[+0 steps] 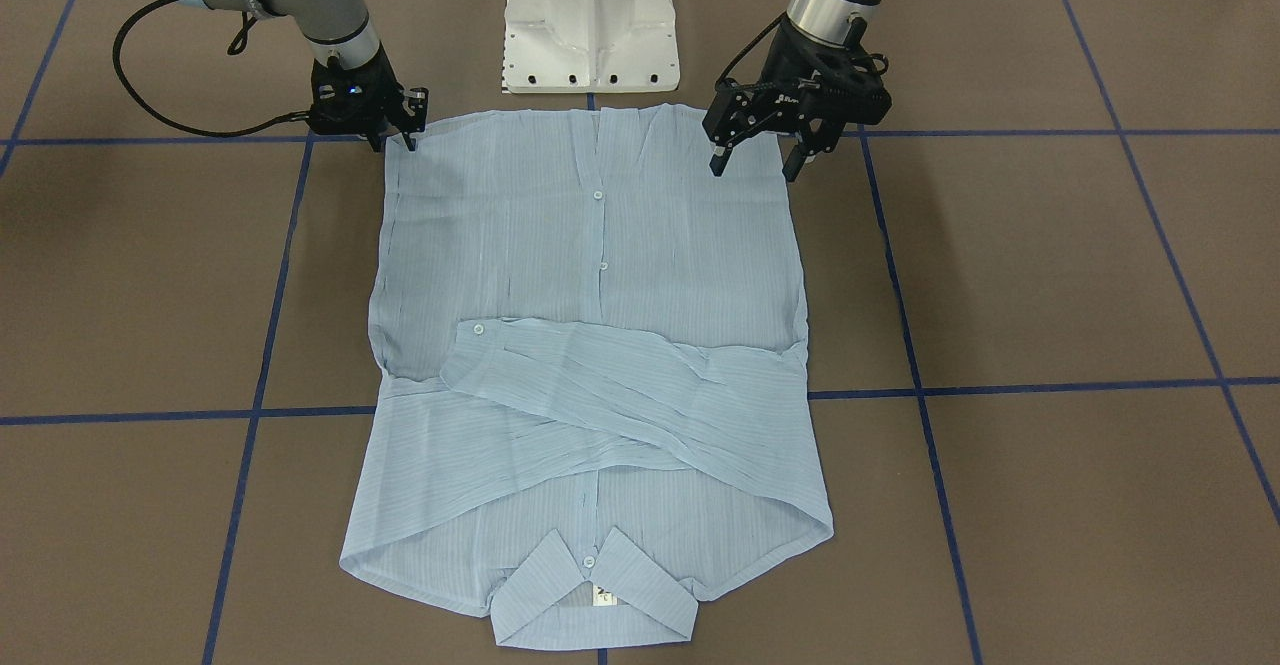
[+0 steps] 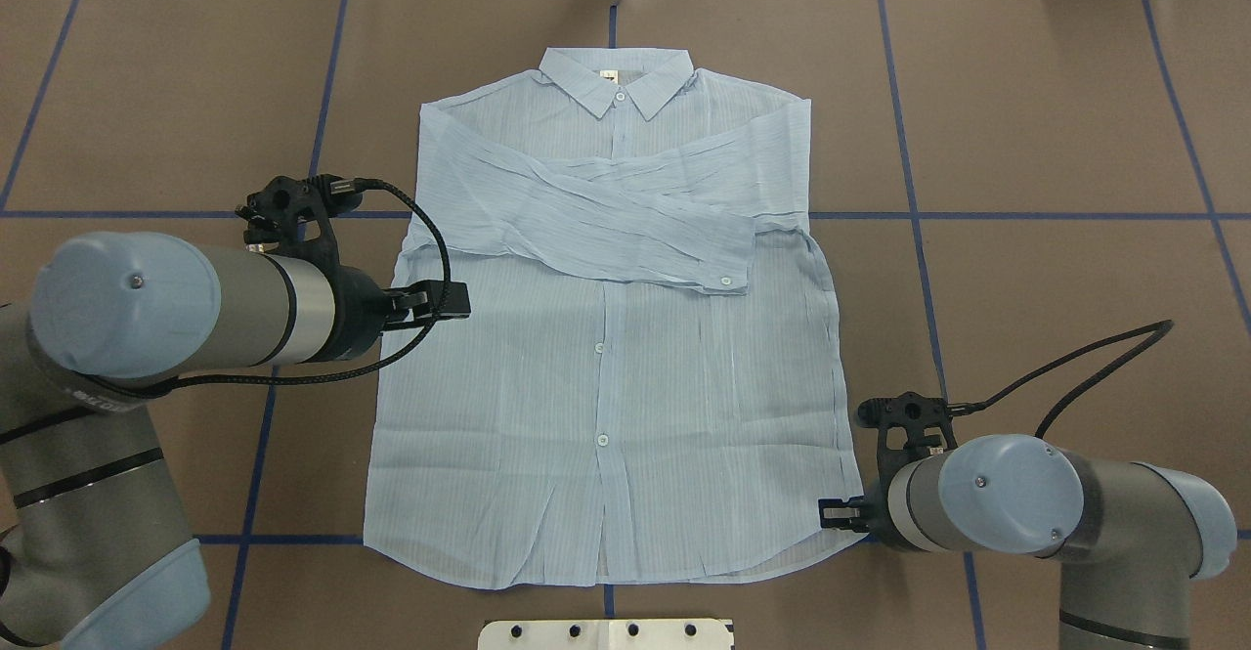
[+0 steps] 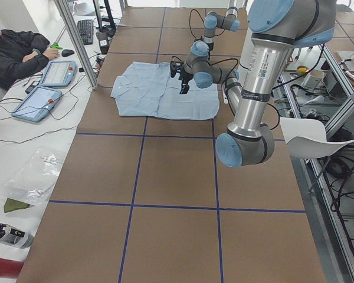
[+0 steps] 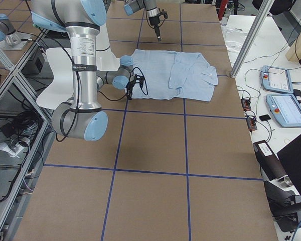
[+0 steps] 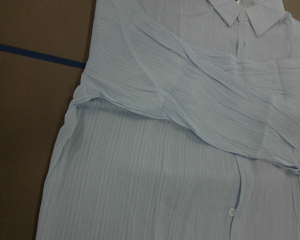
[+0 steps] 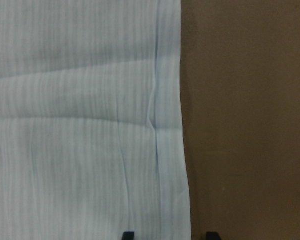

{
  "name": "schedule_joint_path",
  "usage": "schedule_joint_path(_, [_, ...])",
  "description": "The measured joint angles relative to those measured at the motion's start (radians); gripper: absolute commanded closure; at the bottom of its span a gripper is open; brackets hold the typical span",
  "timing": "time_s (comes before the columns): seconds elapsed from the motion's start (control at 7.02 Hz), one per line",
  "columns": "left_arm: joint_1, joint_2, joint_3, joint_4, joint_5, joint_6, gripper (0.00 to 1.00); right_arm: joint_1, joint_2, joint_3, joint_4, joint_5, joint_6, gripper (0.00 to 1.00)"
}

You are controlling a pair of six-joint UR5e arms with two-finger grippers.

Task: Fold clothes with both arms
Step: 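Move both grippers down to the shirt's side edges near the hem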

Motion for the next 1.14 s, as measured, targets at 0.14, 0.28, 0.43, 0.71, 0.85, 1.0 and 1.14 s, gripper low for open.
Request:
schedule_joint_path(0.14, [0.000, 0.000, 0.000, 0.000, 0.000, 0.000, 0.00, 0.000, -0.002, -0.003, 0.000, 0.001, 0.000, 0.52])
schedule_joint_path(0.28, [0.000, 0.000, 0.000, 0.001, 0.000, 0.000, 0.00, 0.000, -0.004, -0.004, -0.002, 0.001, -0.001, 0.59])
schedule_joint_path(0.43, [0.000, 0.000, -0.001, 0.001, 0.000, 0.000, 0.00, 0.000, -0.004, -0.005, -0.003, 0.003, 0.000, 0.80])
schedule_joint_path(0.71, [0.000, 0.003, -0.002, 0.001, 0.001, -0.001, 0.01, 0.000, -0.002, -0.003, -0.005, 0.014, 0.000, 1.00])
schedule_joint_path(0.85, [0.000, 0.005, -0.002, 0.001, 0.001, -0.001, 0.01, 0.000, -0.001, -0.002, -0.005, 0.016, 0.000, 1.00])
schedule_joint_path(1.0, [0.000, 0.007, -0.001, 0.001, 0.001, -0.001, 0.01, 0.000, 0.000, 0.001, -0.005, 0.017, 0.000, 1.00])
schedule_joint_path(1.14, [0.000, 0.016, 0.000, -0.001, 0.000, -0.001, 0.01, 0.001, 0.001, 0.007, -0.005, 0.018, 0.000, 1.00])
